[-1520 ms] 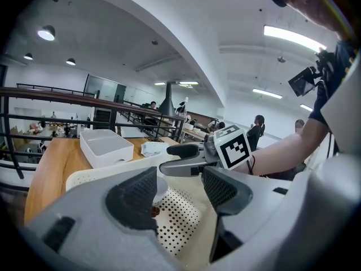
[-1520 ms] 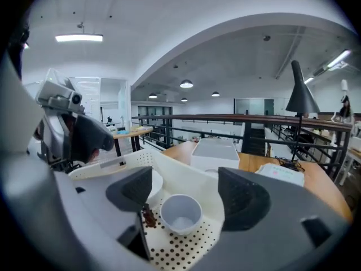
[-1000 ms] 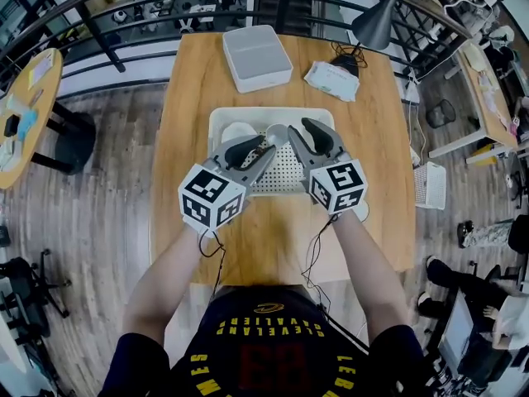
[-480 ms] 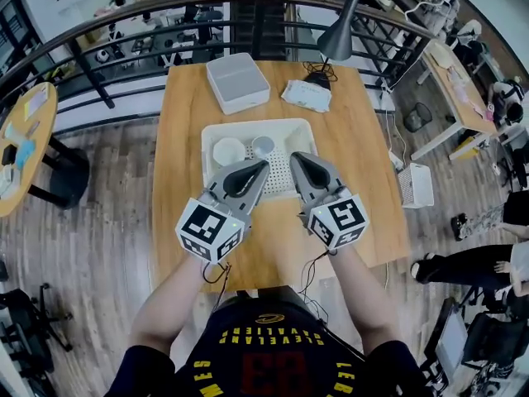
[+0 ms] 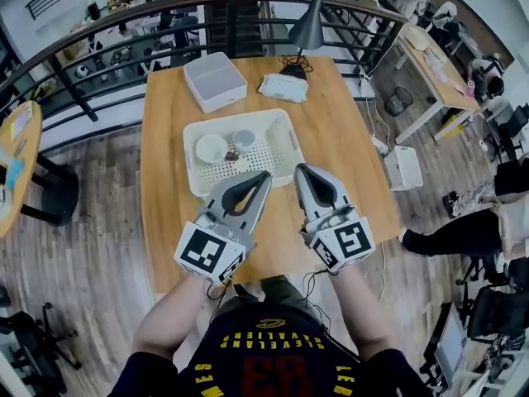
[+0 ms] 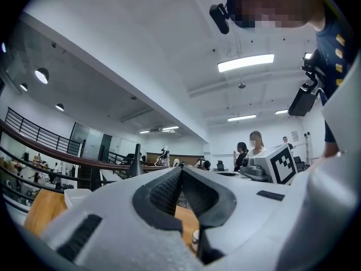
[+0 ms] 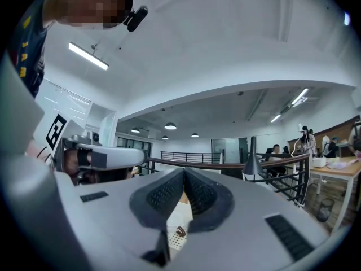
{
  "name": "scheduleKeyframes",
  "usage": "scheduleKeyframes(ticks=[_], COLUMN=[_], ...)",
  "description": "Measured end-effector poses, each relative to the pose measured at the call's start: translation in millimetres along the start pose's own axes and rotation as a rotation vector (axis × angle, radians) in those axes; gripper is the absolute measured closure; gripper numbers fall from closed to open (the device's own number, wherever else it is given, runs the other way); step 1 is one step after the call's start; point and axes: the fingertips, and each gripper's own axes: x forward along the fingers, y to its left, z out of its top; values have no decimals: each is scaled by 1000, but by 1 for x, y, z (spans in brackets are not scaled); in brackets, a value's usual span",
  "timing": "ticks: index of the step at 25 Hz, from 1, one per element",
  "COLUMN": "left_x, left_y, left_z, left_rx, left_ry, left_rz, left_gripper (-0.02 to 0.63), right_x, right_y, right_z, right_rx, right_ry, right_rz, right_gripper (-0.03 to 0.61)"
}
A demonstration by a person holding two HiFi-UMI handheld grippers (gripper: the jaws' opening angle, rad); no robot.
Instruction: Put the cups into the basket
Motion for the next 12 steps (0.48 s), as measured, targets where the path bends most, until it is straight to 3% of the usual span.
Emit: scheduleKeyframes(ticks=[12], left_x=[41], left_y=[-68], left_z=[26], left_rx=[34], left_ry=[-52], left_rz=[-39], left_gripper=[603], right_x=[-73], right_y=[-43], right_z=[29], right_rx=[-12], right_ry=[-96], right_rz=[-89], right_gripper=[563])
